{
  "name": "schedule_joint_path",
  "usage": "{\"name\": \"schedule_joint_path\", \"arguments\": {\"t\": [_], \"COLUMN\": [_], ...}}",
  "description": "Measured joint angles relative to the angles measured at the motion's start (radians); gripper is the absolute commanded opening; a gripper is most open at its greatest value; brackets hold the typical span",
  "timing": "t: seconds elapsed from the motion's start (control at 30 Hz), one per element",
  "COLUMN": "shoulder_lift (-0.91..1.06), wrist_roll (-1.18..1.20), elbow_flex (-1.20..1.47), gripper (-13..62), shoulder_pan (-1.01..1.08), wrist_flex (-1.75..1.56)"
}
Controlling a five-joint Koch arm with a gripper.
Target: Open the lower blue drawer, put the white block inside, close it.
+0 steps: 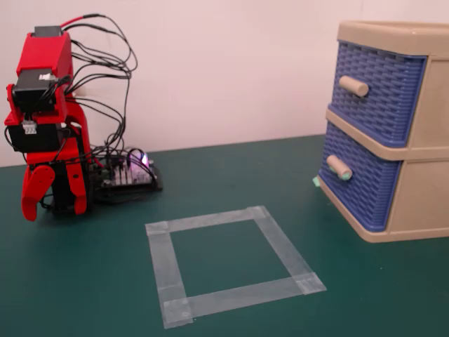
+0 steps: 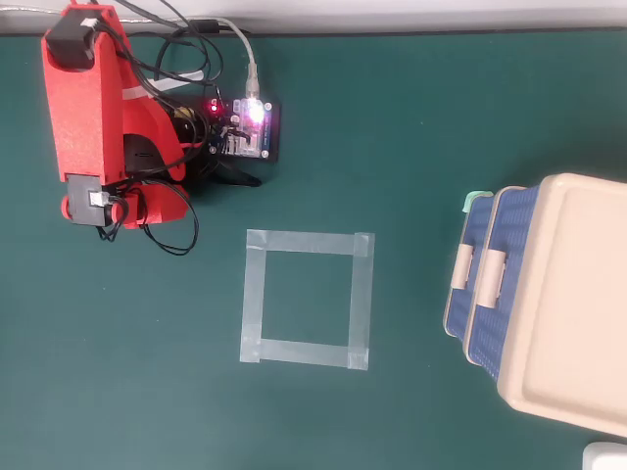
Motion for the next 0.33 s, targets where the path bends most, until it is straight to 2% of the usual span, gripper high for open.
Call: {"name": "schedule_joint_path", "arguments": {"t": [0.33], "shoulder_lift": [0.000], "wrist_roll": [0.005], "elbow_flex": [-0.002], "gripper": [34.5], "shoulder_pan": [0.000], "wrist_flex": [0.006]}}
